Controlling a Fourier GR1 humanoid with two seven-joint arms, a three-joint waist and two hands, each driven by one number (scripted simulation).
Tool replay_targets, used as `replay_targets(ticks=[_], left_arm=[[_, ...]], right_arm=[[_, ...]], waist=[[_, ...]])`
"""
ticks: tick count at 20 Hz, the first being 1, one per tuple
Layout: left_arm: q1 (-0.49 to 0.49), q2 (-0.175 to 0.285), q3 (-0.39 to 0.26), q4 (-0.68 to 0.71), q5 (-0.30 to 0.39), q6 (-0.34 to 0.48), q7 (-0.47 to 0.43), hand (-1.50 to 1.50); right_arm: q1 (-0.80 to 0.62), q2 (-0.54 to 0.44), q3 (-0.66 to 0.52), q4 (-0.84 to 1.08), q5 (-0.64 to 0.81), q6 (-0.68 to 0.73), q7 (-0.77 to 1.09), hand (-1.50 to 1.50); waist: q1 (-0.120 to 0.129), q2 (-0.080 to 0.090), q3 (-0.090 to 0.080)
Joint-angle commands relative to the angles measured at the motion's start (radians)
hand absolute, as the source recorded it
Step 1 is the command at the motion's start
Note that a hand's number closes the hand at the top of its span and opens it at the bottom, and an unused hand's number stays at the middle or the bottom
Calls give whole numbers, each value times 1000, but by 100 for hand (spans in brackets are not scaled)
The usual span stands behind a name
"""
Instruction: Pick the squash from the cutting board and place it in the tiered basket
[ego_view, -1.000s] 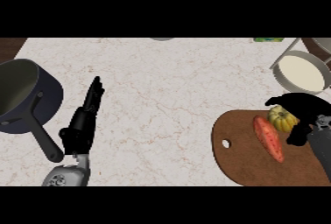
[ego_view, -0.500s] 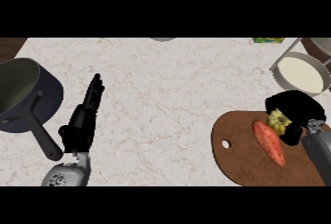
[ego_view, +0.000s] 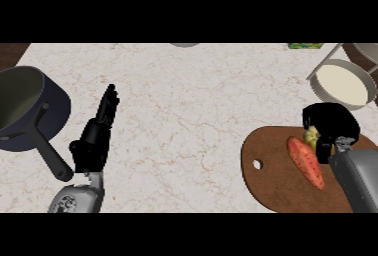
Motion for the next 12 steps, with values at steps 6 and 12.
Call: replay_targets(ticks=[6,12], left_arm=[[64,-8,-23,-34,-17,2,-6,0],[56,20,15,-32,16,-26,-23,0]], right_arm=[[26,-51,-128,-255,-18,37,109,150],[-81,-100,-261,-502,-109,211,183,150]], waist=[[-6,3,8],[-9,0,7]])
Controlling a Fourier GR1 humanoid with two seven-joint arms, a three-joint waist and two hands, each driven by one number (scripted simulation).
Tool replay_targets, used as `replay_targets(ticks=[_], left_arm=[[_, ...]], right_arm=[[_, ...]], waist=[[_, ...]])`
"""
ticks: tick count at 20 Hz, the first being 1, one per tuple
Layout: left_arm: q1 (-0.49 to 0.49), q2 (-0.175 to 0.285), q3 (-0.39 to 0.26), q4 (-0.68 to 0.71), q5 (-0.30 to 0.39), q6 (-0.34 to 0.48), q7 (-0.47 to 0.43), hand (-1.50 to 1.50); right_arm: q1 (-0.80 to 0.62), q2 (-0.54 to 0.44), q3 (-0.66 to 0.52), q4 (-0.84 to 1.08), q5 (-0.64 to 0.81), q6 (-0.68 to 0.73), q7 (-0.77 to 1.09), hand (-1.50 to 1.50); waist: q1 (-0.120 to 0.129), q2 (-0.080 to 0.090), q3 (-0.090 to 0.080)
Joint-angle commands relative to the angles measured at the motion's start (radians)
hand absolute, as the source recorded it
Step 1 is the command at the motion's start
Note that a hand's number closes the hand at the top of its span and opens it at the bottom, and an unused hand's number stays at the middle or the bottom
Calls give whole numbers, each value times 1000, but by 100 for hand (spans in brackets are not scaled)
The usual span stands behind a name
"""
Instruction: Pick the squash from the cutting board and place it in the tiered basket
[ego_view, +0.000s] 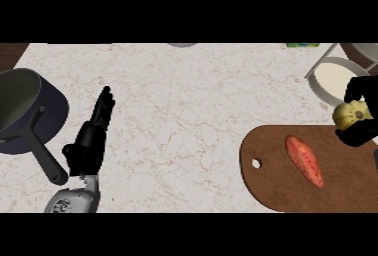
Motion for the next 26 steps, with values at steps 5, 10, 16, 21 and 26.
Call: replay_targets(ticks=[5,10,16,21,26], left_arm=[[-54,-7,-1,39,-4,10,-2,0],[-33,-35,-46,-11,-41,35,40,0],[-31,-35,-58,18,-35,30,14,0],[-46,18,3,33,19,-20,17,0],[15,-27,-48,11,-16,20,-37,0]], right_arm=[[-242,-66,-178,-144,-138,274,108,150],[-298,-97,-293,-194,-219,381,158,150],[-487,-48,-406,22,-308,302,189,150],[-534,-147,-321,209,-255,190,128,150],[-581,-225,-269,438,-170,13,19,150]], waist=[[11,4,0],[10,3,1],[20,6,1],[21,7,1],[33,11,1]])
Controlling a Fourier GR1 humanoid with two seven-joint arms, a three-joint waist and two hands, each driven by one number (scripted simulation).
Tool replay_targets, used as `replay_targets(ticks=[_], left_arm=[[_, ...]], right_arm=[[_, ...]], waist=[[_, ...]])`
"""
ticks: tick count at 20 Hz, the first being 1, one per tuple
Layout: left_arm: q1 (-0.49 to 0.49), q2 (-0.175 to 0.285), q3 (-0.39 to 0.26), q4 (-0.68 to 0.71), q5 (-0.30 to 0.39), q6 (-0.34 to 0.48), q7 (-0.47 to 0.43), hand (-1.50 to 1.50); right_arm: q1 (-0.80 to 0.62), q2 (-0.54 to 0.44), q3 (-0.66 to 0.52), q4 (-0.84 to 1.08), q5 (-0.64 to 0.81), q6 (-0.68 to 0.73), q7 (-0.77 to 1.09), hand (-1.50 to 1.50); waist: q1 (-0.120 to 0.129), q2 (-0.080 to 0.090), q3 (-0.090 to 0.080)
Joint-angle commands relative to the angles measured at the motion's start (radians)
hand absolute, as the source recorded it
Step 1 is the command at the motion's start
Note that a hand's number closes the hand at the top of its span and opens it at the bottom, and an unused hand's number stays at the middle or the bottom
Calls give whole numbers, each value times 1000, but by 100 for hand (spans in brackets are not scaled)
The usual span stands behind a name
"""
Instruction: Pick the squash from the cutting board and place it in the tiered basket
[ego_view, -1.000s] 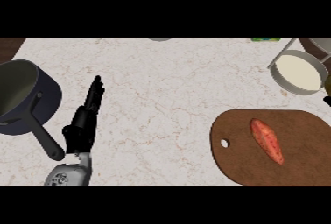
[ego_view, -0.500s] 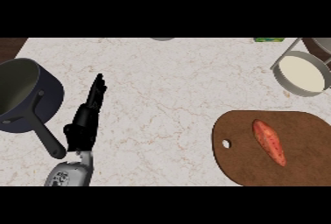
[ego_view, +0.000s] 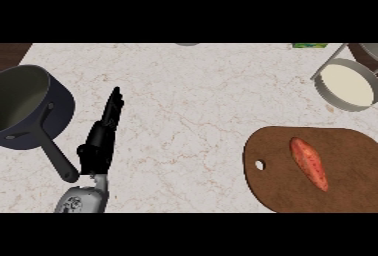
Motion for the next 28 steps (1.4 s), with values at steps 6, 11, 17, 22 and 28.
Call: replay_targets(ticks=[6,11,17,22,28], left_arm=[[-93,6,27,76,2,-10,-1,0],[-42,12,12,-21,8,-21,38,0],[-26,25,17,-11,6,-29,14,0],[6,-14,-41,-52,-10,14,26,0],[8,10,-4,-30,10,-13,21,0]], right_arm=[[-49,-93,70,365,98,-256,-189,150],[-152,-169,74,626,149,-358,-277,150],[-173,-118,-88,765,36,-412,-184,-150],[-196,-144,-167,843,-47,-460,-268,-150],[-202,-195,-305,823,-154,-583,-232,-150]], waist=[[-1,4,0],[19,7,1],[24,9,1],[25,7,2],[11,3,2]])
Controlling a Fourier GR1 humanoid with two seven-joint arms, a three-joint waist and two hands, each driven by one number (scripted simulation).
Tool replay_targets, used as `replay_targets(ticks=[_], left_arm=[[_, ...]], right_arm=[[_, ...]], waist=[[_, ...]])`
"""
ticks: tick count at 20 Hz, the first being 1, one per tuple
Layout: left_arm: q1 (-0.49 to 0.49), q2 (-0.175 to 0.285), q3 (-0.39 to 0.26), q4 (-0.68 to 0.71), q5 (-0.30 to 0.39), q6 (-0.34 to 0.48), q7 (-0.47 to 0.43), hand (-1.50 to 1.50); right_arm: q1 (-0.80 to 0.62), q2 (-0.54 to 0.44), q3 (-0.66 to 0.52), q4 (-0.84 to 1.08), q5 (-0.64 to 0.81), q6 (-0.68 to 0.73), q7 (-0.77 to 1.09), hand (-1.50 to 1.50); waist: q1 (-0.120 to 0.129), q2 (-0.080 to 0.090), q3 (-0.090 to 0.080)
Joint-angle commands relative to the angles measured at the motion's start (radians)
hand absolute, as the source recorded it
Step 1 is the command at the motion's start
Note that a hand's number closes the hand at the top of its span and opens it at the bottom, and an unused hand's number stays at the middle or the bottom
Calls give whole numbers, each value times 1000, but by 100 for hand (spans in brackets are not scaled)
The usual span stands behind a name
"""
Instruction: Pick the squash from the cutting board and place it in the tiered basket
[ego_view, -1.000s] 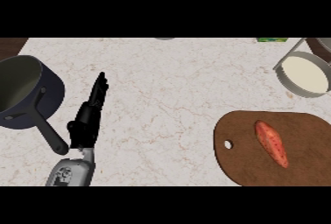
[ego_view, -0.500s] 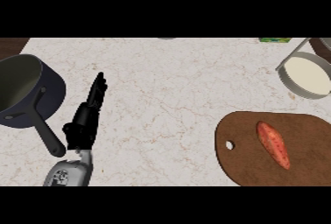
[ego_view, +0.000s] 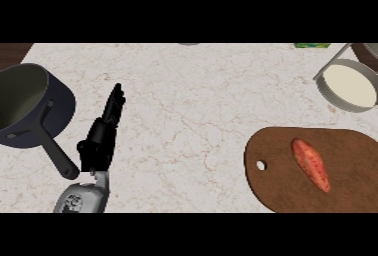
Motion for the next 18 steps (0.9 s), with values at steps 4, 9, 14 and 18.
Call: replay_targets(ticks=[4,9,14,18], left_arm=[[-25,17,35,23,3,3,4,0],[50,45,57,17,32,-26,-63,0],[57,12,13,-42,-5,6,-4,0],[53,6,16,-57,-9,19,10,0]], right_arm=[[1,-151,-116,31,-82,-29,71,-150],[165,-258,-283,87,-212,-11,-8,-150],[362,-375,-407,144,-323,114,-149,-150],[548,-473,-499,238,-386,258,-301,-150]], waist=[[-19,-4,-1],[-35,-7,0],[-41,-10,1],[-52,-9,4]])
